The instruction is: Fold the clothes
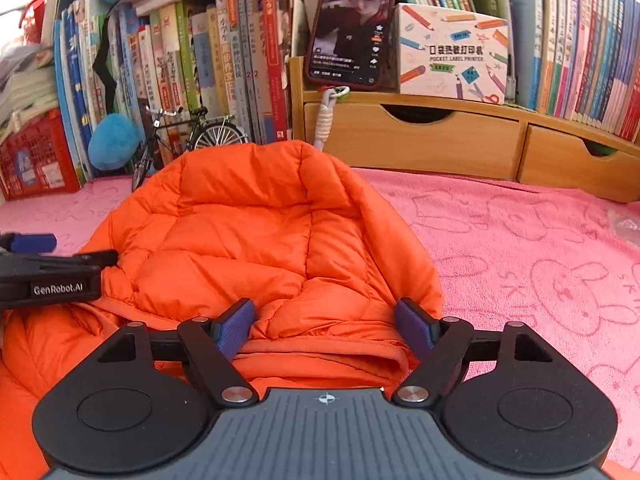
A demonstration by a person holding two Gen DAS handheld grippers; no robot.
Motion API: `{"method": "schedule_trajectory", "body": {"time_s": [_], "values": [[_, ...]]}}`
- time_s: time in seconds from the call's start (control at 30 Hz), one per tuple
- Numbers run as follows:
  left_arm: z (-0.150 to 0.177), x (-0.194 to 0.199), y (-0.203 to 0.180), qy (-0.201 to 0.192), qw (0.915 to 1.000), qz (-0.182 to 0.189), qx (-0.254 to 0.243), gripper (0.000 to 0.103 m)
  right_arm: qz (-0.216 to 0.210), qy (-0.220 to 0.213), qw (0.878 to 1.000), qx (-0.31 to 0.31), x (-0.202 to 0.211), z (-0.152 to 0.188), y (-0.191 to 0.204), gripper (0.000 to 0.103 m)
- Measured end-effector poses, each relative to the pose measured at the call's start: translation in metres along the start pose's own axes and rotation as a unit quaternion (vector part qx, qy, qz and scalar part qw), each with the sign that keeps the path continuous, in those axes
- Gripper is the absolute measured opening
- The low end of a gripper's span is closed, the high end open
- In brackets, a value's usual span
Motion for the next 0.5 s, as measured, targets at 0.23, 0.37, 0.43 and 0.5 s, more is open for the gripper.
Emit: {"method": "schedule_trajectory", "body": {"time_s": [0.23, 0.37, 0.43, 0.5], "values": [[-0.011, 0.054, 0.049, -0.034, 0.9957, 0.038, 0.078, 0.086, 0.036, -0.03, 0.998, 0.051, 0.031, -0.006, 0.013, 0.087], [0.001, 0.099, 0.068, -0.067, 0.9947, 0.042, 0.065, 0.087, -0.021, -0.083, 0.994, 0.066, 0.09, -0.008, 0.033, 0.092], [0.017, 0.11, 0.063, -0.065, 0.9954, 0.051, 0.048, 0.088, -0.059, -0.09, 0.992, 0.058, 0.11, 0.001, 0.04, 0.095], [0.033, 0.115, 0.057, -0.057, 0.9967, 0.053, 0.023, 0.088, -0.088, -0.082, 0.991, 0.062, 0.119, 0.015, 0.046, 0.096]]}}
Point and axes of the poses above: each gripper's, at about its wrist camera, not at the fingertips, and x roughly against the way its jaws point, y to its left, z to its underside, the point moved 10 cm from there along -x, roughly the way its jaws point, and after that the axes turned 11 degrees about -z, right-handed, at the moved point
